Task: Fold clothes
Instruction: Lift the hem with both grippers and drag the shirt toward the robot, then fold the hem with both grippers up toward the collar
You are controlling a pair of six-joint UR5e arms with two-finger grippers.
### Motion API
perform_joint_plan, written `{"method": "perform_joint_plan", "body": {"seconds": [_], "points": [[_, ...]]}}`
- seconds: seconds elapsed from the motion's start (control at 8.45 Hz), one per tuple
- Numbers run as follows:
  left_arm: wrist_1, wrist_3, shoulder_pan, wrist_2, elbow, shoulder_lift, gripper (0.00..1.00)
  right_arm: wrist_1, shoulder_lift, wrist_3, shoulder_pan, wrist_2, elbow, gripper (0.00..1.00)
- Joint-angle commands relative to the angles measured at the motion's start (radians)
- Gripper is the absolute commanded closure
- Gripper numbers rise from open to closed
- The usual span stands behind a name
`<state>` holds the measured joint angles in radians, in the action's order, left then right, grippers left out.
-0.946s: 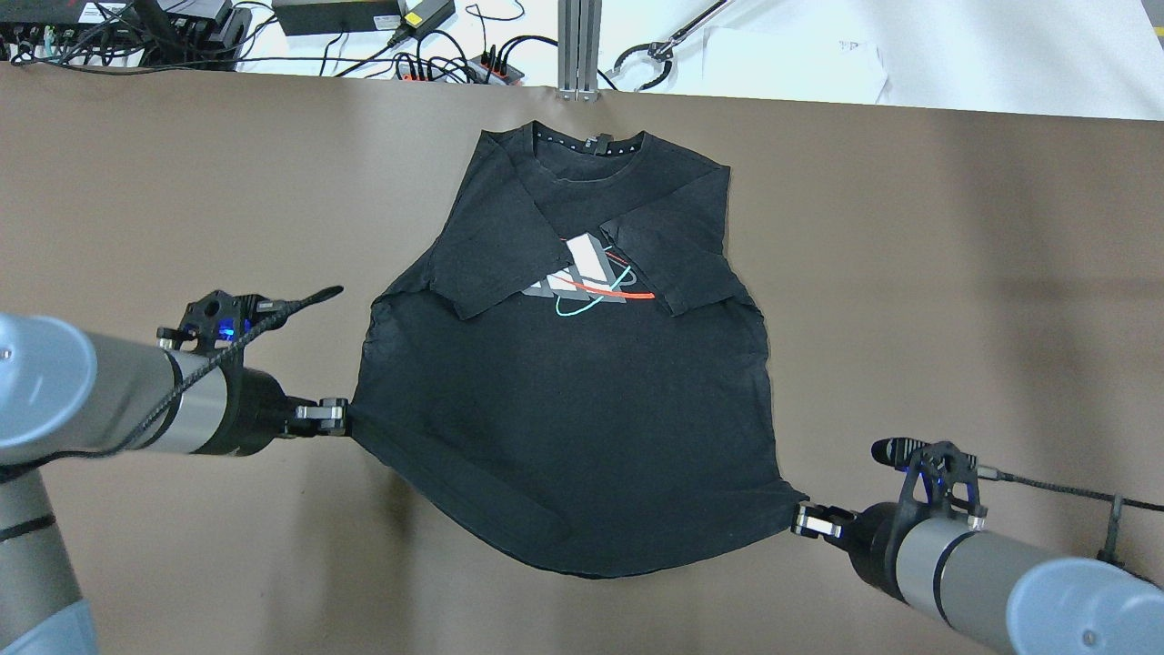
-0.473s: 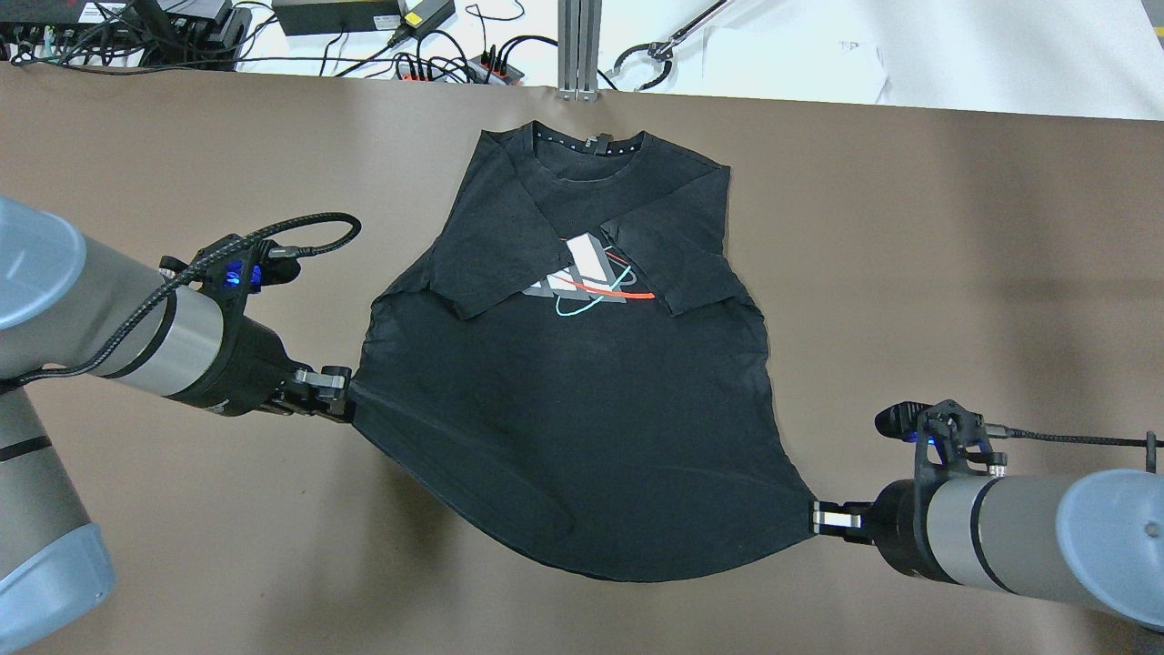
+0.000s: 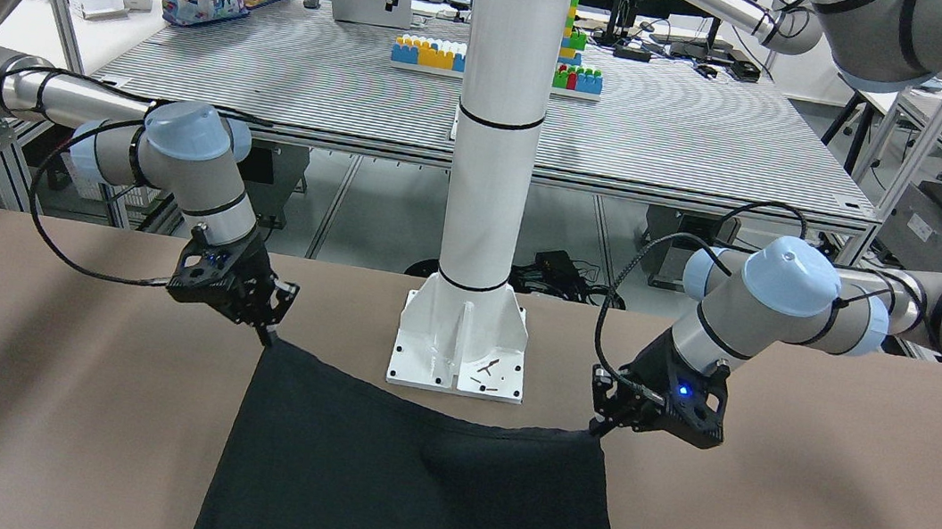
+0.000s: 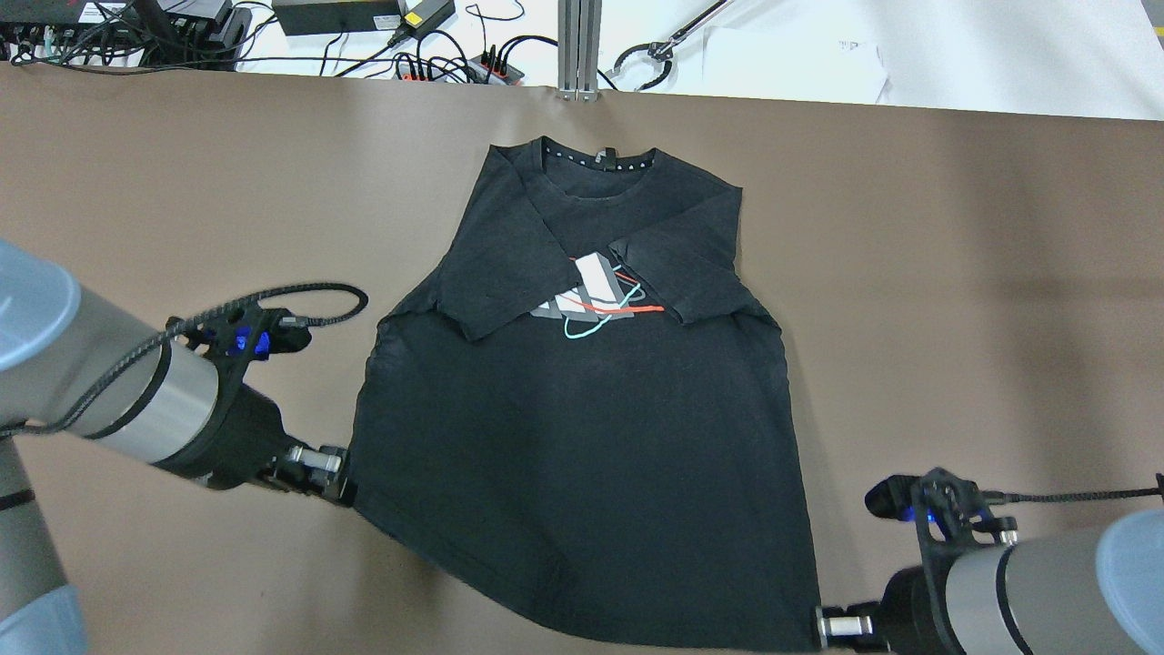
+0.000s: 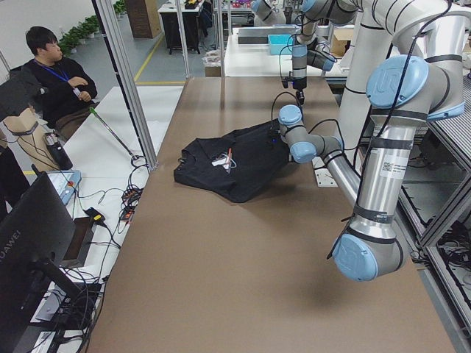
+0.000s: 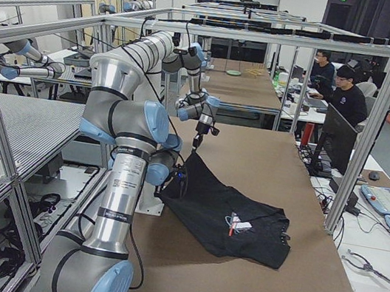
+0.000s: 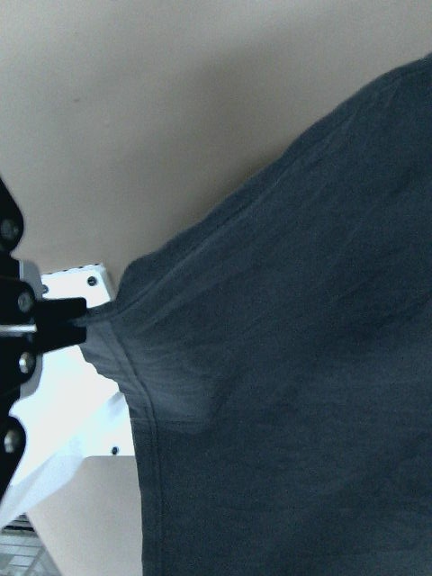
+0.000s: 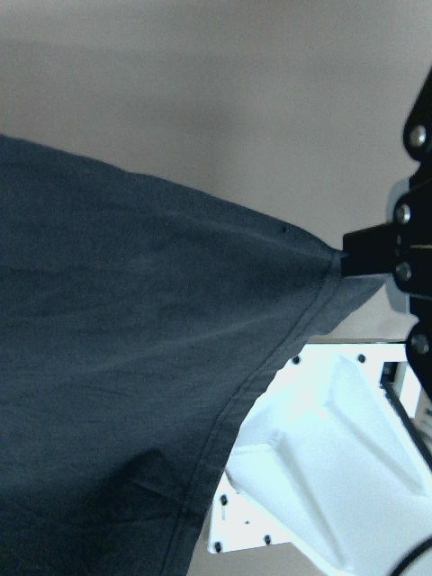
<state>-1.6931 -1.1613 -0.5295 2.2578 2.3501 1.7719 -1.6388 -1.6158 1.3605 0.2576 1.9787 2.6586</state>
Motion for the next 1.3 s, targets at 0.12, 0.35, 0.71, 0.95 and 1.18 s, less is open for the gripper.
{"method": "perform_joint_plan", "body": {"seconds": [0.12, 0.35, 0.71, 0.95, 1.18], "points": [[0.004, -0.001, 0.049, 0.006, 0.133, -0.098, 1.0, -0.12, 0.004, 0.006, -0.09, -0.033, 0.076, 1.0], [0.004, -0.005, -0.018, -0.015, 0.065, -0.045, 1.0, -0.13, 0.005, 0.008, -0.071, -0.058, 0.058, 1.0], [0.006, -0.005, -0.185, -0.047, -0.153, 0.128, 1.0, -0.13, 0.049, 0.008, 0.067, -0.083, -0.049, 1.0], [0.009, -0.005, -0.266, -0.055, -0.28, 0.248, 1.0, -0.13, 0.057, -0.004, 0.15, -0.072, -0.101, 1.0], [0.007, -0.005, -0.302, -0.072, -0.459, 0.407, 1.0, -0.13, 0.077, -0.004, 0.212, -0.072, -0.153, 1.0]]}}
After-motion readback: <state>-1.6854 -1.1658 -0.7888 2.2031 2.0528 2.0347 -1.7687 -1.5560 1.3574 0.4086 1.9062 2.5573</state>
